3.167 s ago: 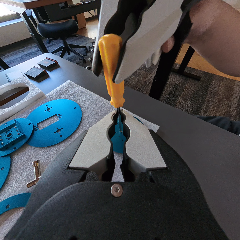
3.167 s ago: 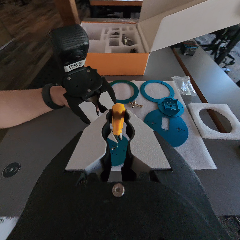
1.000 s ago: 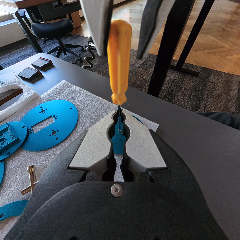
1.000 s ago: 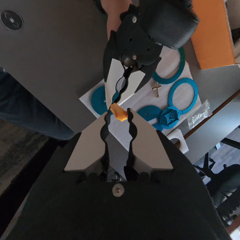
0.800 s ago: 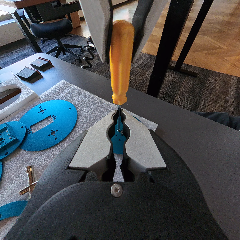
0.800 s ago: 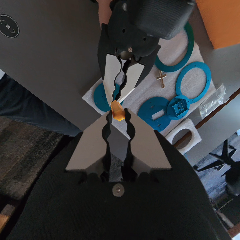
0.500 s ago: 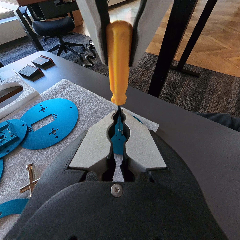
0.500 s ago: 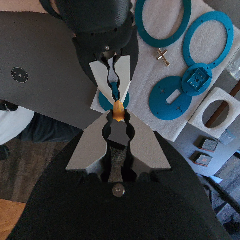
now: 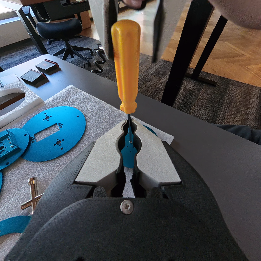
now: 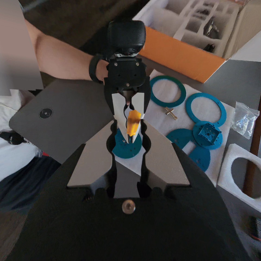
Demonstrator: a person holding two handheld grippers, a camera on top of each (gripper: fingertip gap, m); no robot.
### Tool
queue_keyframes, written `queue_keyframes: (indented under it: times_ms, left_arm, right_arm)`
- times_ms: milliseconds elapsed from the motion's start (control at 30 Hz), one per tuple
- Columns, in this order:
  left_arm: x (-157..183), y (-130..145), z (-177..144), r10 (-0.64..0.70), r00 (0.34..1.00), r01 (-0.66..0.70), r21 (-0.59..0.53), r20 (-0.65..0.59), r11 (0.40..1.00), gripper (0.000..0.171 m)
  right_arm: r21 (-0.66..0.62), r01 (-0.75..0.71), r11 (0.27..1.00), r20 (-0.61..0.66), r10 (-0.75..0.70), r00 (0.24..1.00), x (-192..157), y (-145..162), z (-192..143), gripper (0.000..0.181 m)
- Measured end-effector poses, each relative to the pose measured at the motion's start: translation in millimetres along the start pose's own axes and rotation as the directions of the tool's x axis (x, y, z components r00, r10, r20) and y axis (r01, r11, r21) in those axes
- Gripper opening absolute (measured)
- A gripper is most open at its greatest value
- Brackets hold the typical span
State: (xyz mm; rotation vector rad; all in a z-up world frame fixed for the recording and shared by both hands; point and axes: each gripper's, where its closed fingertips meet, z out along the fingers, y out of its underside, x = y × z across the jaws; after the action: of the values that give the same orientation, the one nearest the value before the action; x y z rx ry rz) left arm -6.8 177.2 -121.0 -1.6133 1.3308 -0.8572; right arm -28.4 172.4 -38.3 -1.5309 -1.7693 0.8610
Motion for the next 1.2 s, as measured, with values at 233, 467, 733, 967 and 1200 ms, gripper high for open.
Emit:
queue_keyframes:
  times_ms: [233, 467, 733, 967, 1200]
  left_arm:
    - [1, -1, 1, 0.010, 1.000, -0.010, -0.003, 0.003, 1.000, 0.003]
    - [-2, 1, 0, -0.013, 1.000, 0.013, -0.008, 0.016, 1.000, 0.003]
    - [-7, 3, 2, 0.051, 0.991, -0.042, -0.075, 0.121, 0.996, 0.004]
    - [0, 3, 1, 0.050, 0.997, -0.047, -0.058, 0.063, 0.997, 0.003]
    - [-3, 4, 2, 0.014, 0.998, -0.011, -0.051, 0.063, 0.999, 0.003]
  right_arm:
    - [0.374, -0.086, 0.924, 0.044, 0.075, 0.996, 1, -5, 7, 0.021]
    - [0.455, -0.168, 0.874, -0.074, 0.225, 0.972, 13, -7, 11, 0.017]
    - [0.551, -0.143, 0.822, -0.400, 0.410, 0.820, 20, -7, 9, 0.016]
    - [0.480, -0.143, 0.866, -0.195, 0.264, 0.945, 9, -12, 10, 0.018]
    - [0.461, -0.142, 0.876, -0.381, 0.340, 0.860, 21, -7, 9, 0.018]
